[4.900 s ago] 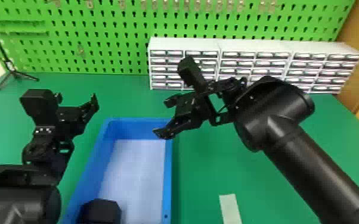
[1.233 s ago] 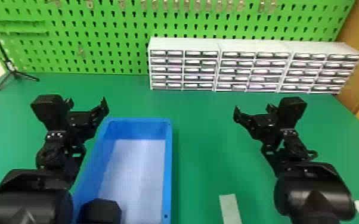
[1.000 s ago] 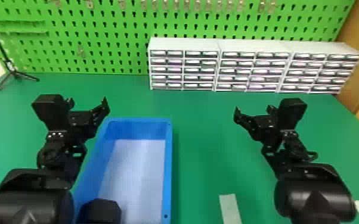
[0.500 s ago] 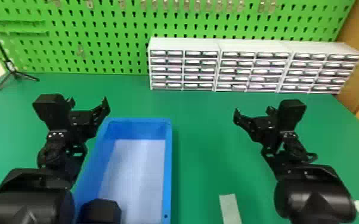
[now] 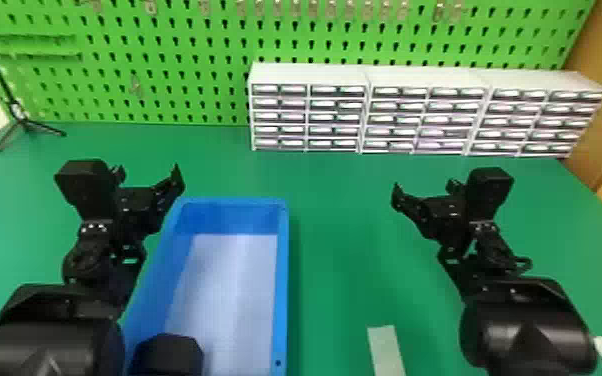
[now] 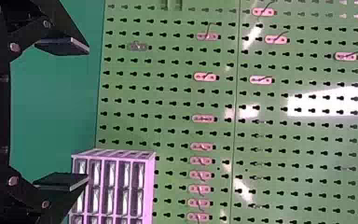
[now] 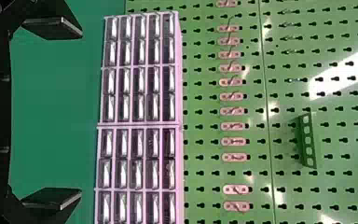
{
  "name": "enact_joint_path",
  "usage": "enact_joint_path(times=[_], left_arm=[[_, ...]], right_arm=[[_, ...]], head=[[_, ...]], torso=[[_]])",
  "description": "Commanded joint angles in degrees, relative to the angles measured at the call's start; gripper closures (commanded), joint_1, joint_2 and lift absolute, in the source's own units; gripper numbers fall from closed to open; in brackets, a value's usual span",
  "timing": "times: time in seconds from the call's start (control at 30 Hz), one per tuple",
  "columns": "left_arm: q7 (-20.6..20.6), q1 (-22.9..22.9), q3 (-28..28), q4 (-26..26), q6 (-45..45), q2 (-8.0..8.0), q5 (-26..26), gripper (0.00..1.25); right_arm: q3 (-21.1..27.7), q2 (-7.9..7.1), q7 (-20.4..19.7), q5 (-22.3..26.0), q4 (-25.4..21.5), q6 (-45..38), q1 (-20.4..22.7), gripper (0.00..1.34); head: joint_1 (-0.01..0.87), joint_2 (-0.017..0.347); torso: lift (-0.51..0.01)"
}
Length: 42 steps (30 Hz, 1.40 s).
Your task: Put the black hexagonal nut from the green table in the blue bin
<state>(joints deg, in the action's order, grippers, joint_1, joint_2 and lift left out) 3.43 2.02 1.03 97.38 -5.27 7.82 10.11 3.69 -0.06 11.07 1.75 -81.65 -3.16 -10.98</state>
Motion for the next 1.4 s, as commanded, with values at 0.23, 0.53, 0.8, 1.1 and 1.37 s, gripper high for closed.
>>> enact_joint_path(times=[0.23, 0.53, 0.8, 1.1, 1.37], left_arm=[[0.0, 0.0, -0.1, 0.0, 0.0, 0.01, 0.1, 0.30], [0.0, 0.4, 0.2, 0.0, 0.0, 0.01, 0.1, 0.30], [0.0, 0.4, 0.3, 0.0, 0.0, -0.08, 0.1, 0.30], [0.1, 0.1, 0.4, 0.0, 0.0, 0.01, -0.1, 0.30], [0.0, 0.0, 0.4, 0.0, 0.0, 0.01, -0.1, 0.30]], right_arm=[[-0.1, 0.06, 0.0, 0.1, 0.0, 0.0, 0.1, 0.11], [-0.1, 0.06, 0.0, 0.1, 0.1, -0.1, 0.1, 0.11], [-0.3, 0.06, -0.1, 0.1, 0.1, -0.1, 0.2, 0.11], [0.0, 0.11, -0.1, -0.1, 0.1, 0.0, 0.3, 0.11], [0.5, 0.11, -0.1, -0.1, 0.1, 0.4, 0.3, 0.11]], head=[[0.683, 0.028], [0.683, 0.028], [0.683, 0.028], [0.683, 0.028], [0.683, 0.028]], torso=[[-0.096], [-0.096], [-0.096], [-0.096], [-0.096]])
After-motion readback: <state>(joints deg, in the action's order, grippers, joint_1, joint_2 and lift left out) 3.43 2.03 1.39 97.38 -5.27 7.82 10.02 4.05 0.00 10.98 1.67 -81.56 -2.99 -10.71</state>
